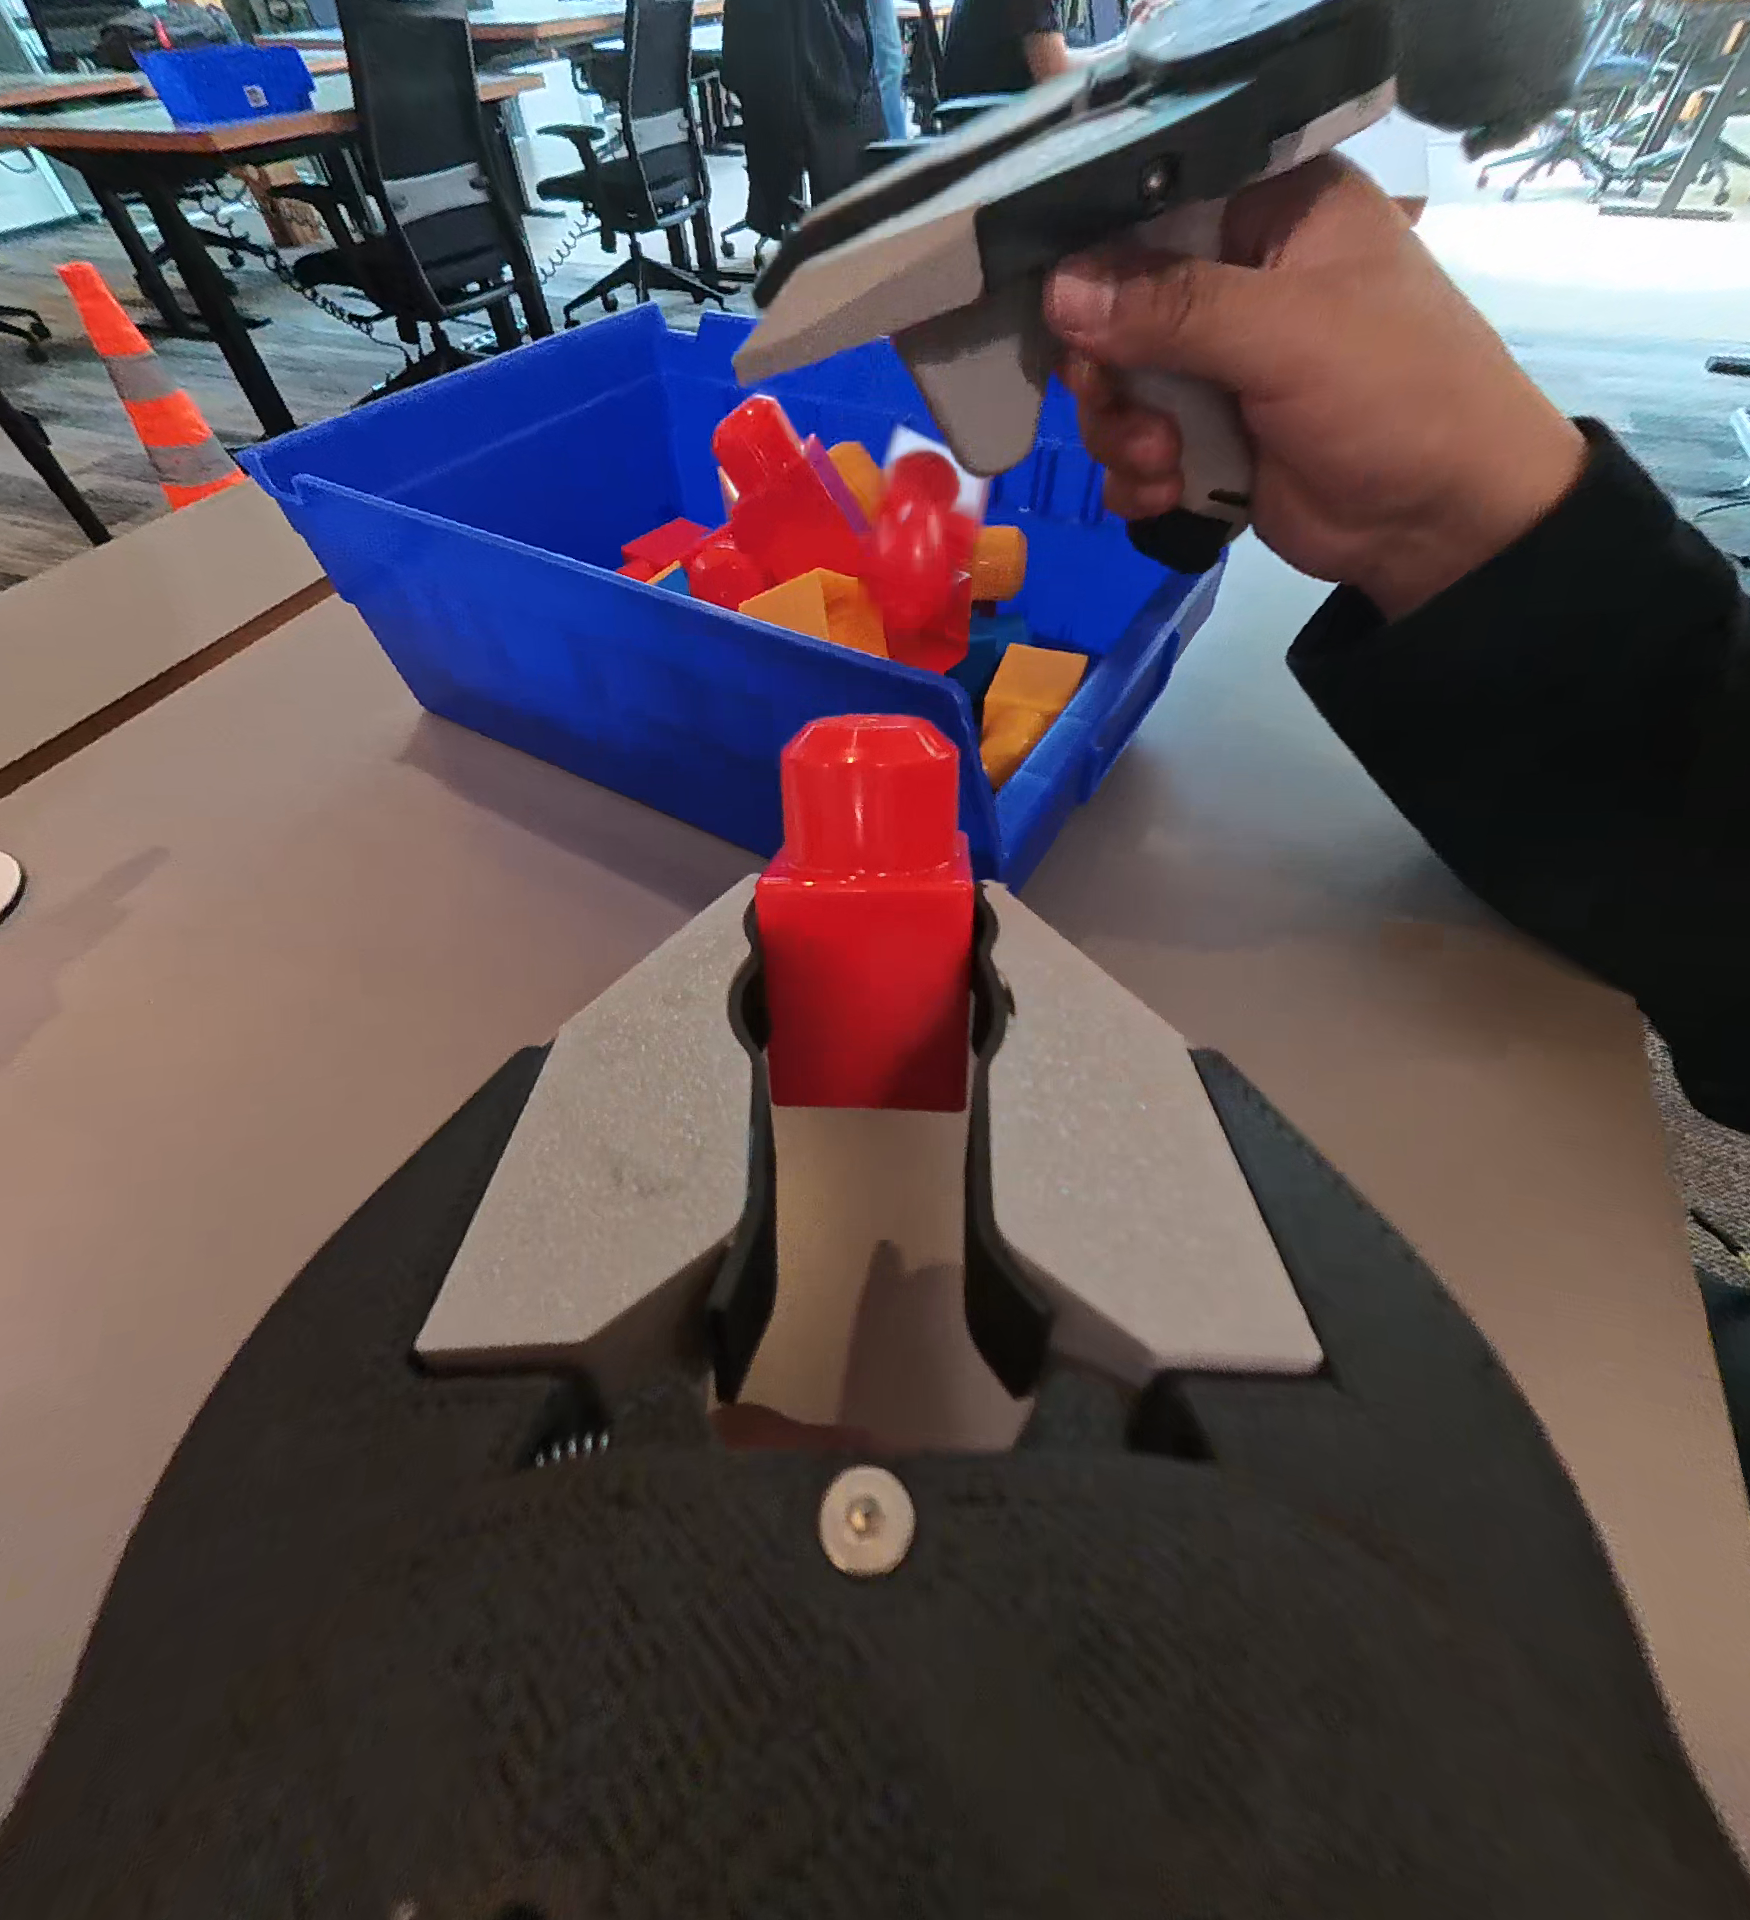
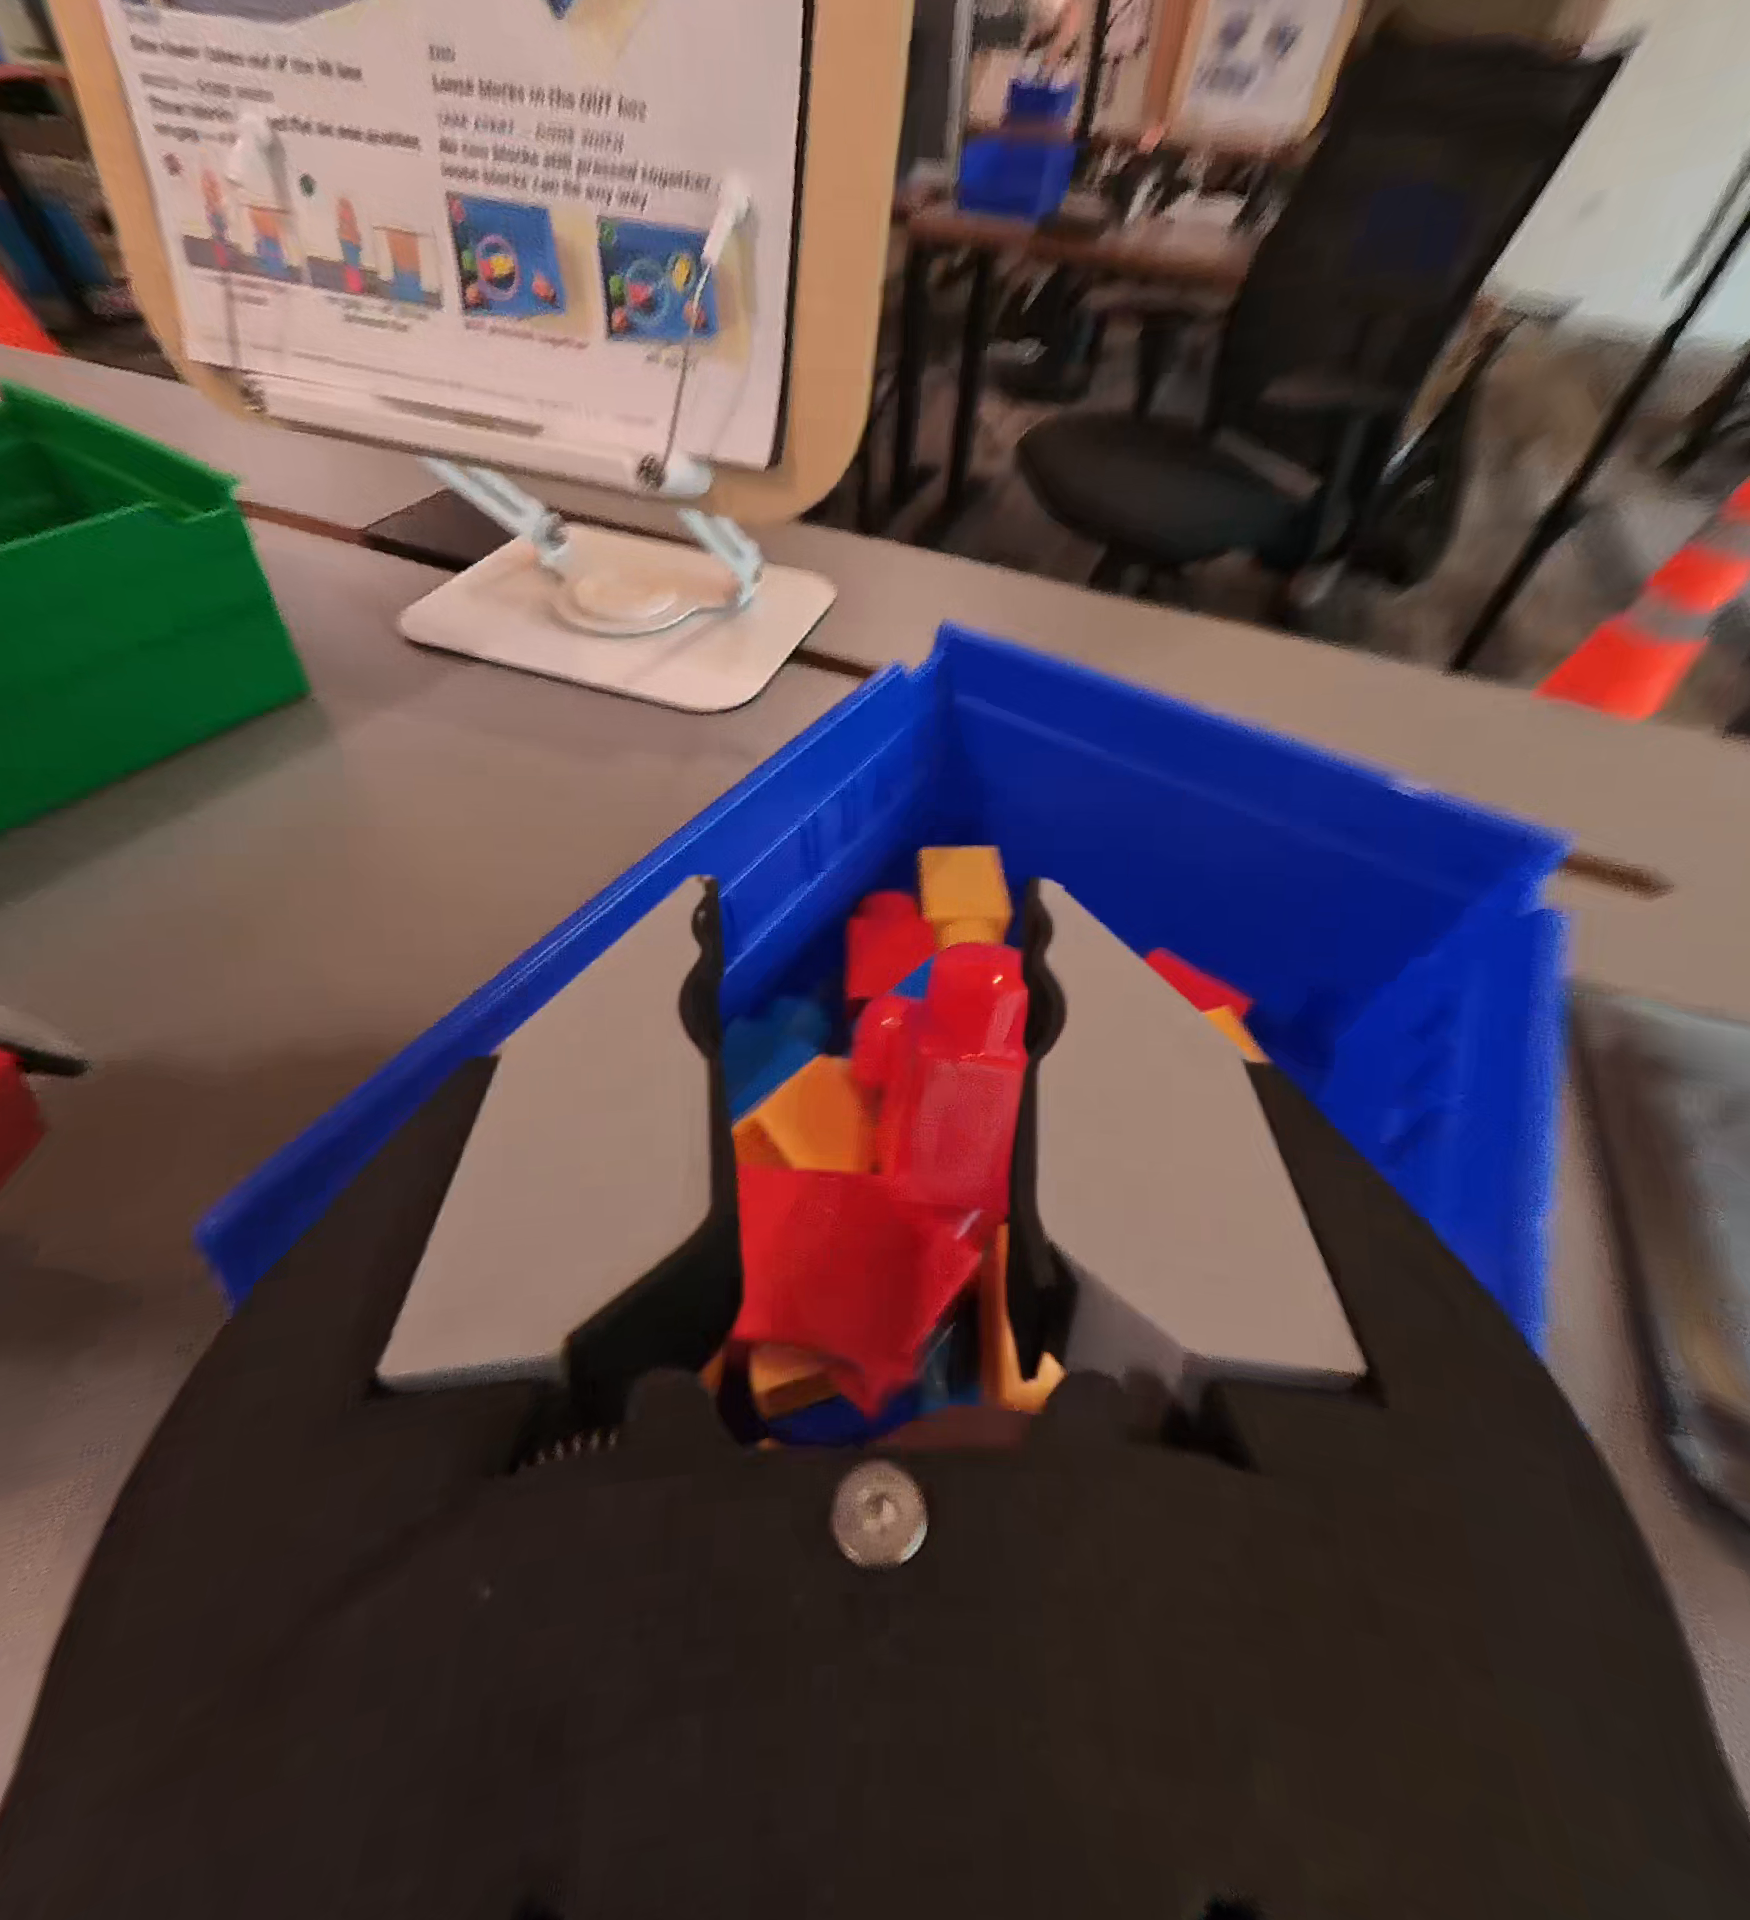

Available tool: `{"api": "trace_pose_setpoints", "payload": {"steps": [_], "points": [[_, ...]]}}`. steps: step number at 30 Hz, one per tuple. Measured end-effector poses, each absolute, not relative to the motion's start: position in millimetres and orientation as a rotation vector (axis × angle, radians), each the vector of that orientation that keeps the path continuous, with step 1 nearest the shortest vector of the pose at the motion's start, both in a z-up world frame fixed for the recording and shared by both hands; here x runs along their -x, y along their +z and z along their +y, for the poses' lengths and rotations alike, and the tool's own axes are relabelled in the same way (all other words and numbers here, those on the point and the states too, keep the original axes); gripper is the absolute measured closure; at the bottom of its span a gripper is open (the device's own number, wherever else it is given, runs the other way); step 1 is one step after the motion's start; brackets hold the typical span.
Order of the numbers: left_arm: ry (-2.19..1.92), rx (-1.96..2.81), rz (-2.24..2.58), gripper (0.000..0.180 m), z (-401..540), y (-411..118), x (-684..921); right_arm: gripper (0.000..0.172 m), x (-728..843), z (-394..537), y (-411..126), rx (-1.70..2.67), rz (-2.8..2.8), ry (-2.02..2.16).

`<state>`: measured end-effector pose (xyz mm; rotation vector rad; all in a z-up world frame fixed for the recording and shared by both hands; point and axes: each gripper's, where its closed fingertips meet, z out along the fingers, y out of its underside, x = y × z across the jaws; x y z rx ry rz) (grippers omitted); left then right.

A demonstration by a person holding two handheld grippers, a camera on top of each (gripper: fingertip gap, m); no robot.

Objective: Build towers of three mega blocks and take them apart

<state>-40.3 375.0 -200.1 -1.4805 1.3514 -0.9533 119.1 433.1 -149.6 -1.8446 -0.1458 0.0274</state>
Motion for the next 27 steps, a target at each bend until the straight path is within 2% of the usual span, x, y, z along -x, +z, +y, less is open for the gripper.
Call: {"api": "trace_pose_setpoints", "payload": {"steps": [2,3,6,10,15,17,19,21,25,27], "points": [[-0.954,1.482,1.351,0.146,374.9,-200.6,40.0,0.129,-124.6,428.4,-134.8,1.769,-0.159,-0.072],[-0.953,1.483,1.347,0.146,375.6,-200.5,40.1,0.129,-123.5,427.2,-132.7,1.758,-0.172,-0.059],[-0.960,1.496,1.334,0.146,378.3,-200.9,40.8,0.122,-97.2,424.7,-143.5,1.799,-0.272,0.201],[-1.027,1.503,1.308,0.146,378.5,-197.4,41.3,0.123,-8.1,390.3,-126.5,1.669,-0.612,0.678],[-1.281,1.382,1.283,0.147,357.4,-168.5,43.6,0.112,65.2,362.8,-128.3,1.617,-0.861,0.872],[-1.343,1.344,1.267,0.146,353.0,-159.7,45.6,0.119,82.3,358.2,-130.8,1.624,-0.888,0.951],[-1.381,1.311,1.277,0.146,347.5,-155.2,47.0,0.135,90.0,361.9,-138.0,1.663,-0.878,0.976],[-1.368,1.304,1.306,0.146,344.1,-157.8,46.3,0.144,94.0,361.0,-136.2,1.657,-0.858,1.038],[-1.354,1.336,1.292,0.145,345.3,-161.7,43.3,0.144,86.5,362.5,-134.1,1.646,-0.879,0.945],[-1.318,1.391,1.285,0.138,352.2,-168.9,42.0,0.144,67.4,372.5,-120.1,1.610,-0.777,0.899]]}}
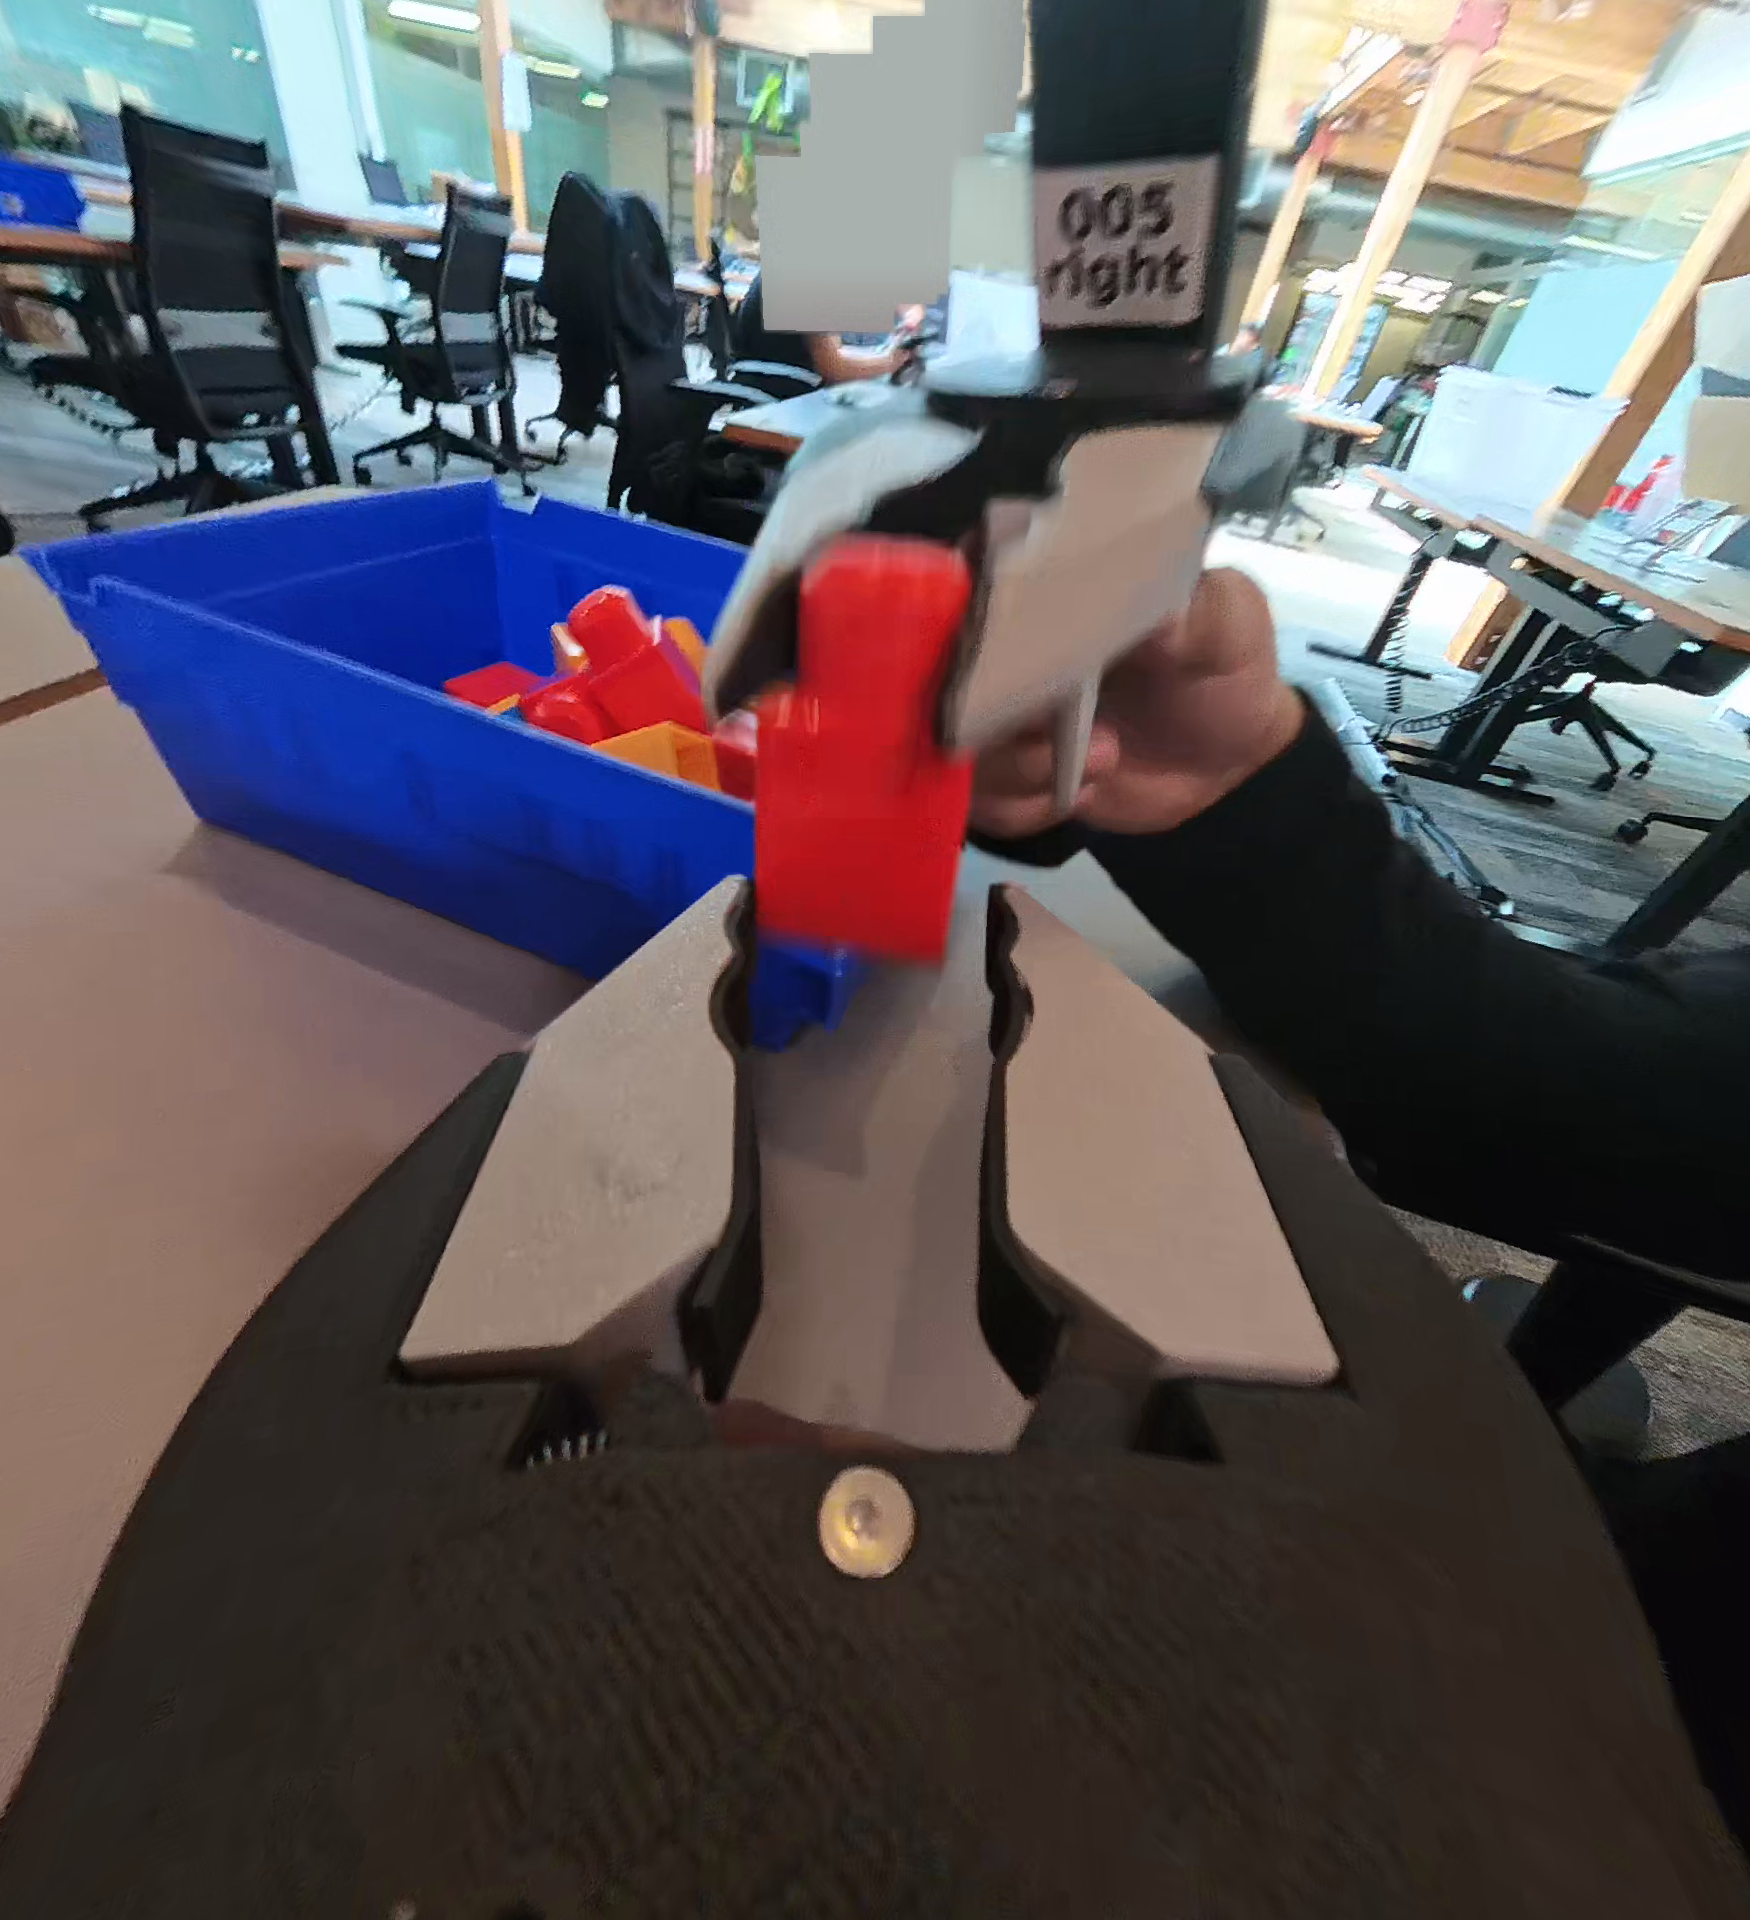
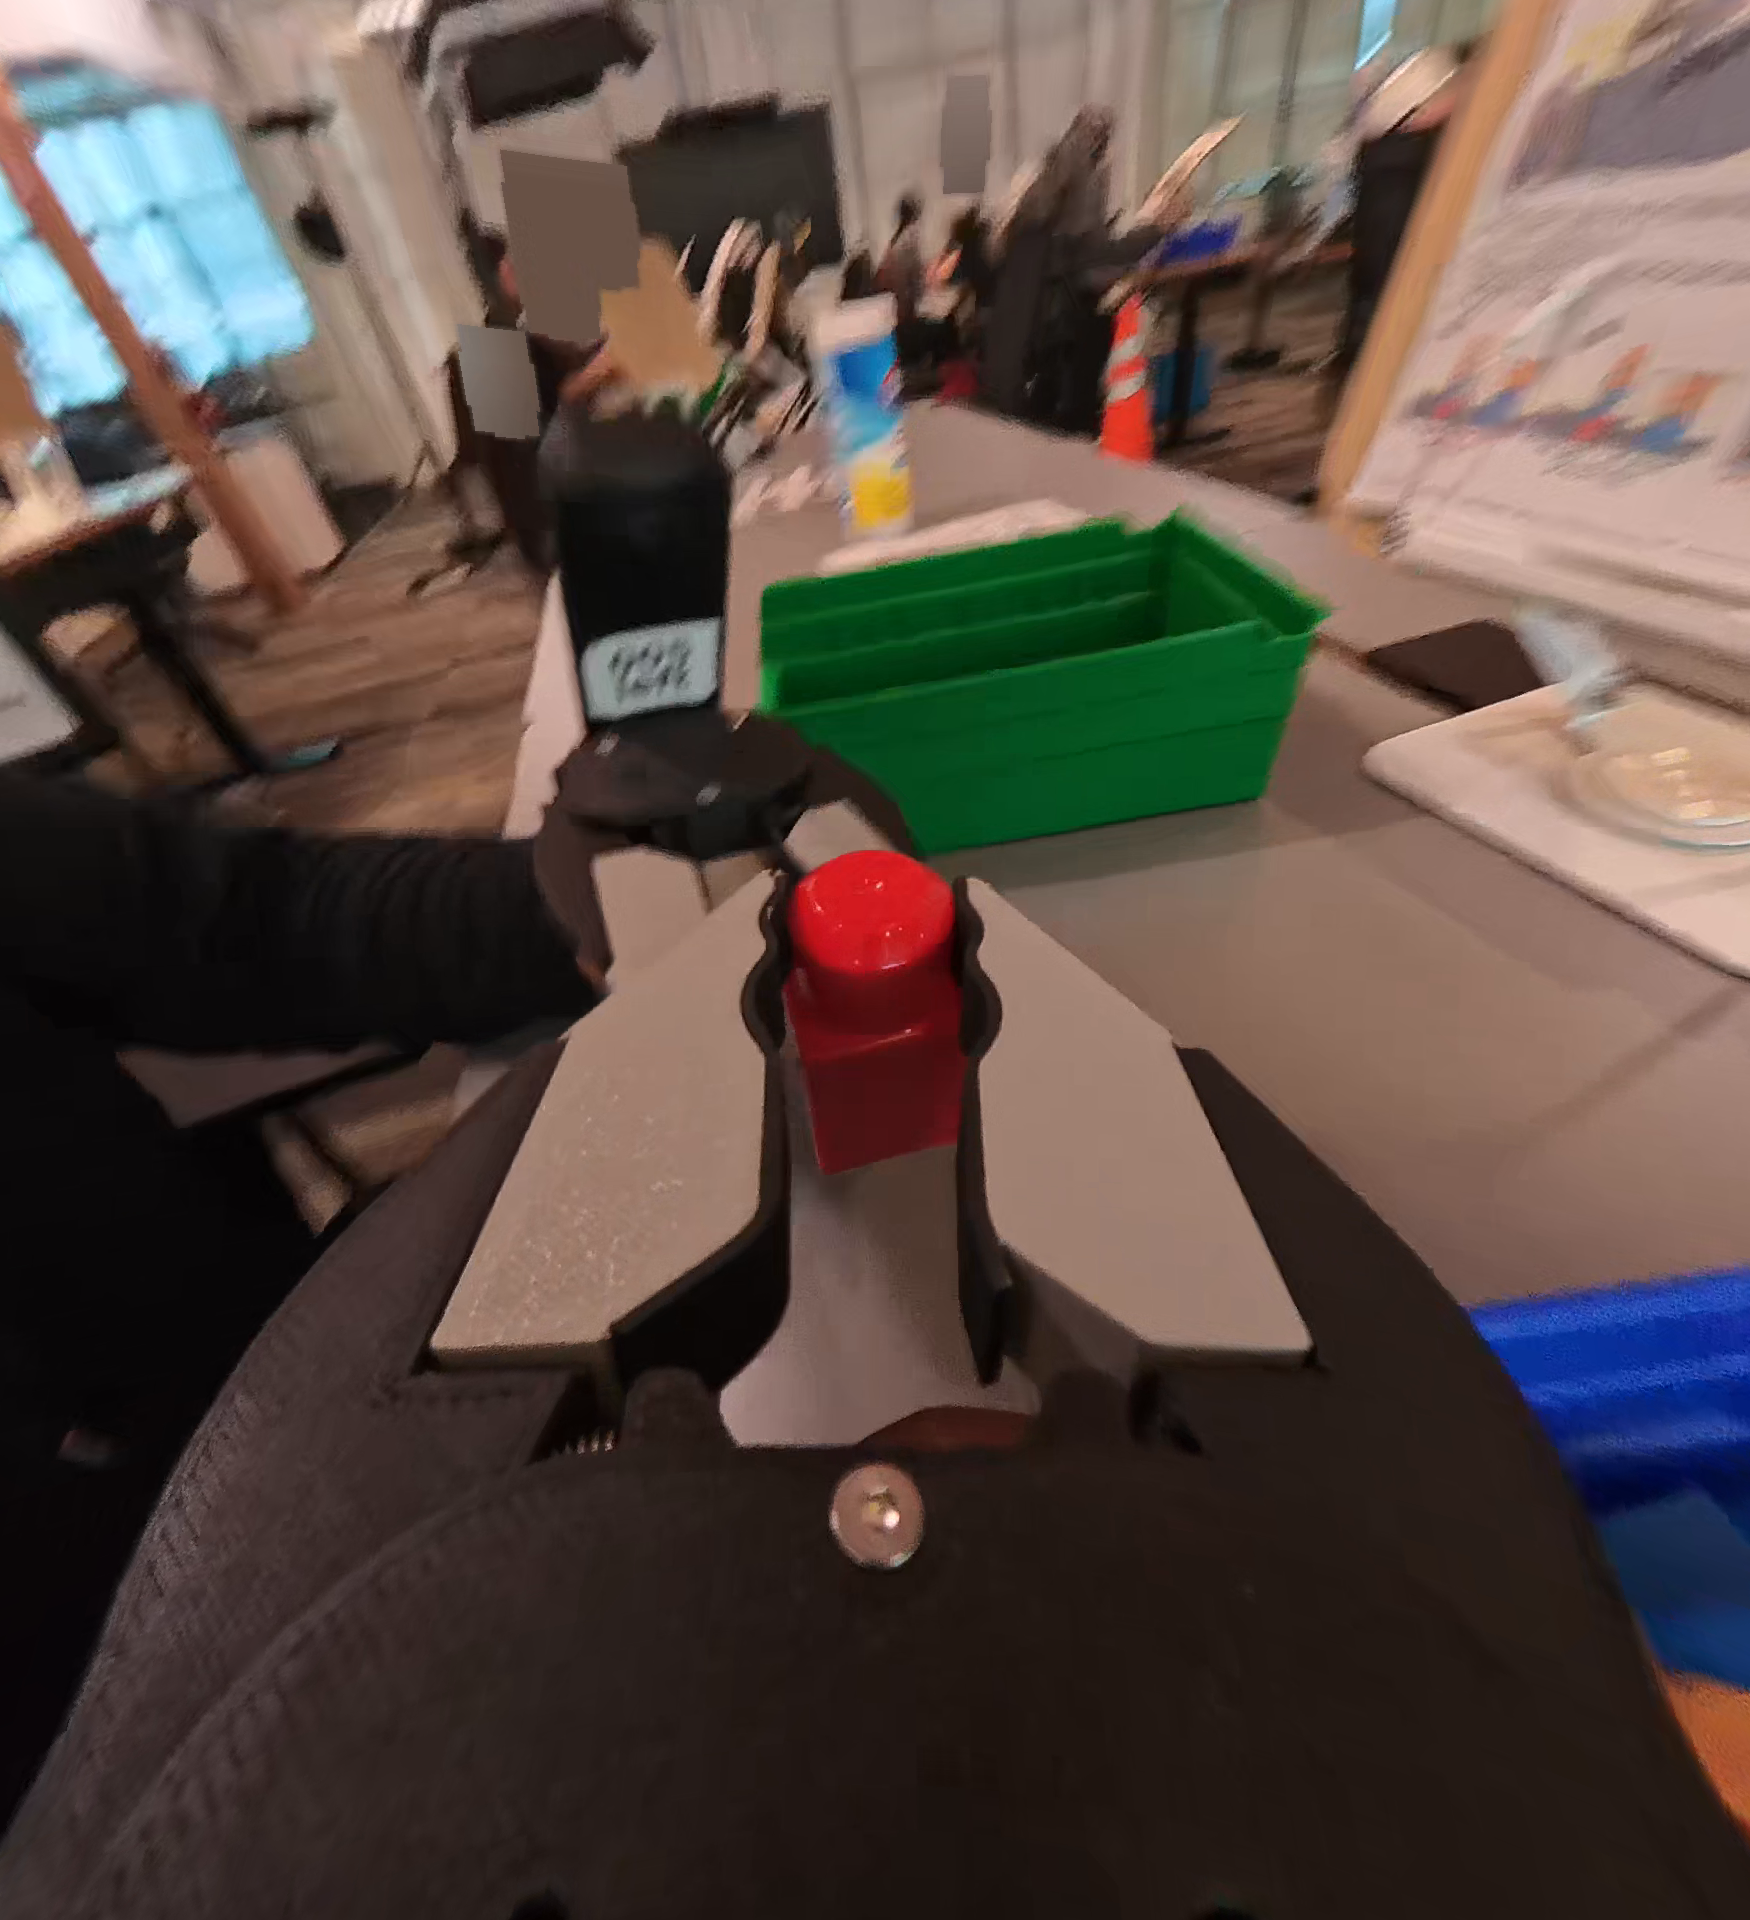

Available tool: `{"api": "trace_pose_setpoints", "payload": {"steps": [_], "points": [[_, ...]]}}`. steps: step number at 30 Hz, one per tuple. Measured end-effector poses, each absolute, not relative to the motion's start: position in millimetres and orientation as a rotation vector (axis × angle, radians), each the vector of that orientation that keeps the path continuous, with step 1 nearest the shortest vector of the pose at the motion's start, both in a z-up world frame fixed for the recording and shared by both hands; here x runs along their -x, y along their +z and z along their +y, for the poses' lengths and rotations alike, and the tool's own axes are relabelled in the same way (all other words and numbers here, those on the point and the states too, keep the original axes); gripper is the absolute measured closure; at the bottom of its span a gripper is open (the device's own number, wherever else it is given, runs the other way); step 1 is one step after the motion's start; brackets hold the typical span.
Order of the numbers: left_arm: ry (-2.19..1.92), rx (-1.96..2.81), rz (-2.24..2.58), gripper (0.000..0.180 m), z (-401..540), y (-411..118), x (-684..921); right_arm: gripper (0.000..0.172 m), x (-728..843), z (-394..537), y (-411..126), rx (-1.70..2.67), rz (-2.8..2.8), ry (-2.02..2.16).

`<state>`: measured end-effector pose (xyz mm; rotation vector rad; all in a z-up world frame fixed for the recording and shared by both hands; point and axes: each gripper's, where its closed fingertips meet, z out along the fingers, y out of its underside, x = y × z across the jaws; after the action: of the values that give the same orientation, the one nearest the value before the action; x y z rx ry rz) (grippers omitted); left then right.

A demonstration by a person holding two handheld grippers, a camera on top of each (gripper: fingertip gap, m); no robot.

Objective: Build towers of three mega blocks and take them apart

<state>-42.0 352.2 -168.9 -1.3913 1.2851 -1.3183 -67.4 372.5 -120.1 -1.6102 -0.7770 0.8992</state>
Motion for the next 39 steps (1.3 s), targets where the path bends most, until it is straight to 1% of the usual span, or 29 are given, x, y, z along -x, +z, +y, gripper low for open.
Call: {"api": "trace_pose_setpoints", "payload": {"steps": [3,5,7,10,13,14,15,19,25,31,34,36,39], "points": [[-1.276,1.474,1.278,0.138,361.4,-180.6,41.0,0.144,9.0,389.4,-82.6,1.465,-0.497,0.785],[-1.269,1.498,1.282,0.138,362.5,-184.7,40.3,0.144,-38.2,387.7,-56.7,1.334,-0.342,0.608],[-1.252,1.516,1.292,0.138,362.5,-188.8,39.2,0.144,-83.8,383.9,-46.4,1.300,-0.219,0.373],[-1.217,1.524,1.316,0.139,361.7,-195.0,37.4,0.144,-134.8,394.3,-69.1,1.451,-0.104,0.094],[-1.197,1.536,1.334,0.140,361.3,-201.0,35.4,0.142,-167.5,415.9,-128.4,1.755,0.001,-0.037],[-1.189,1.541,1.338,0.140,361.8,-202.8,35.0,0.131,-167.1,420.4,-144.3,1.837,-0.006,-0.039],[-1.180,1.545,1.340,0.140,362.6,-204.4,34.9,0.126,-164.1,422.7,-150.3,1.872,-0.024,-0.053],[-1.176,1.548,1.339,0.140,363.1,-204.8,34.9,0.131,-152.4,420.6,-124.1,1.739,-0.109,-0.208],[-1.164,1.552,1.345,0.140,364.1,-206.7,34.8,0.130,-142.1,423.3,-126.2,1.743,-0.128,-0.126],[-1.127,1.552,1.358,0.139,365.3,-208.4,35.1,0.129,-132.3,419.7,-115.9,1.685,-0.156,-0.036],[-1.016,1.553,1.414,0.129,365.0,-211.5,42.1,0.123,-114.2,416.4,-108.9,1.653,-0.222,0.066],[-1.040,1.560,1.455,0.119,348.2,-207.6,56.1,0.119,-100.5,411.9,-107.9,1.655,-0.288,0.113],[-1.044,1.603,1.515,0.112,321.6,-201.0,98.9,0.121,-59.0,392.9,-119.3,1.700,-0.499,0.287]]}}
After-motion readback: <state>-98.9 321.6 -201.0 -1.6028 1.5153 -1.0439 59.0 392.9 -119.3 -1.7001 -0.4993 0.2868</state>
